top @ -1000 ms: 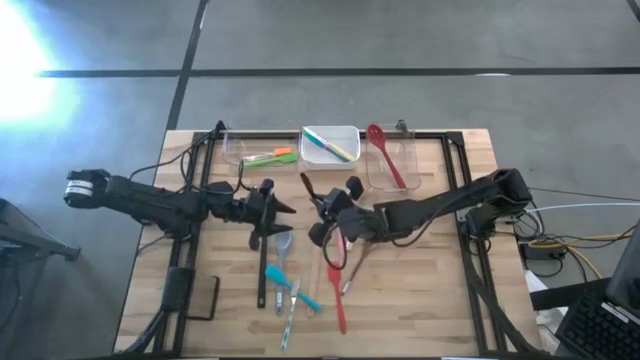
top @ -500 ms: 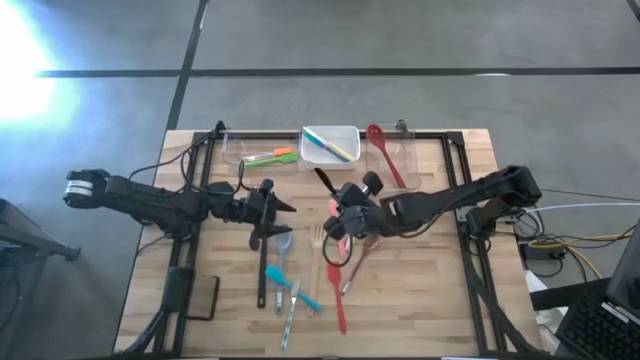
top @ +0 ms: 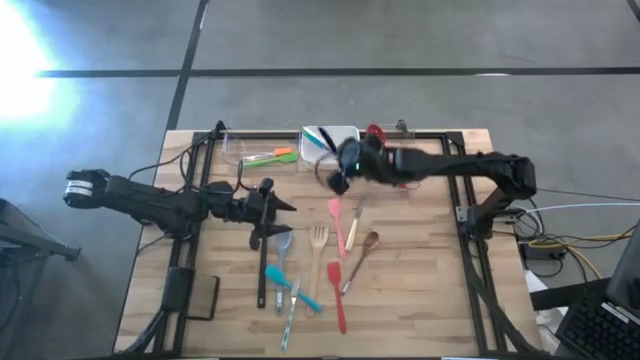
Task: Pick & Place Kitchen Items
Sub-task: Put the blue knife into the white bin
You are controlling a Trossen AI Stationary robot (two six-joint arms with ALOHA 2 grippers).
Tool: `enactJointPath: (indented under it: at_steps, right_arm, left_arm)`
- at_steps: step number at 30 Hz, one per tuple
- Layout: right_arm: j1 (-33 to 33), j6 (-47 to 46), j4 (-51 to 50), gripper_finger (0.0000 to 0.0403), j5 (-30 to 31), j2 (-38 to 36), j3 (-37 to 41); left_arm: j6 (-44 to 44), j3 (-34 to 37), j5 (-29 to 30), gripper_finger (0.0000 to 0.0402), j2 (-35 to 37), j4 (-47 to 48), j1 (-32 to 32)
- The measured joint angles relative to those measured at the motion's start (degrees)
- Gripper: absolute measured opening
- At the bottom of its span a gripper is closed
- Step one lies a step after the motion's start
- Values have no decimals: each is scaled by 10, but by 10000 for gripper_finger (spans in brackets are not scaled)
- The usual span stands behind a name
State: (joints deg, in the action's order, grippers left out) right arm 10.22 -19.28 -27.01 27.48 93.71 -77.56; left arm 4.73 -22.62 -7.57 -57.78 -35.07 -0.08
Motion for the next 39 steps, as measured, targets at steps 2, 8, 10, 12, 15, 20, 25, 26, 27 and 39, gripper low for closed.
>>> enactJointPath:
  at_steps: [2,8,10,12,15,20,25,26,27,39]
  right_arm:
    - [33,17,20,19,-29,0,0]
    - [110,85,85,19,-109,0,0]
    - [127,107,99,19,-124,0,0]
    - [139,119,103,19,-127,0,0]
    - [151,143,103,19,-143,1,0]
    - [169,165,121,19,-162,1,0]
    - [182,151,123,19,-172,2,0]
    - [183,157,127,19,-173,4,0]
    - [185,163,128,19,-173,7,0]
    - [238,177,113,19,-219,55,-26]
  left_arm:
    - [0,-2,0,265,0,-2,0]
    - [1,-3,0,265,0,-1,0]
    - [-3,-3,2,265,0,-1,0]
    - [-14,-6,12,265,0,0,0]
    - [-17,-8,23,262,0,-4,0]
    - [-17,-8,38,262,-1,-5,0]
    - [-23,-14,56,262,-1,-8,1]
    - [-23,-15,56,262,-1,-8,1]
    - [-24,-15,57,262,-1,-8,1]
    - [-53,-15,90,262,-1,-9,1]
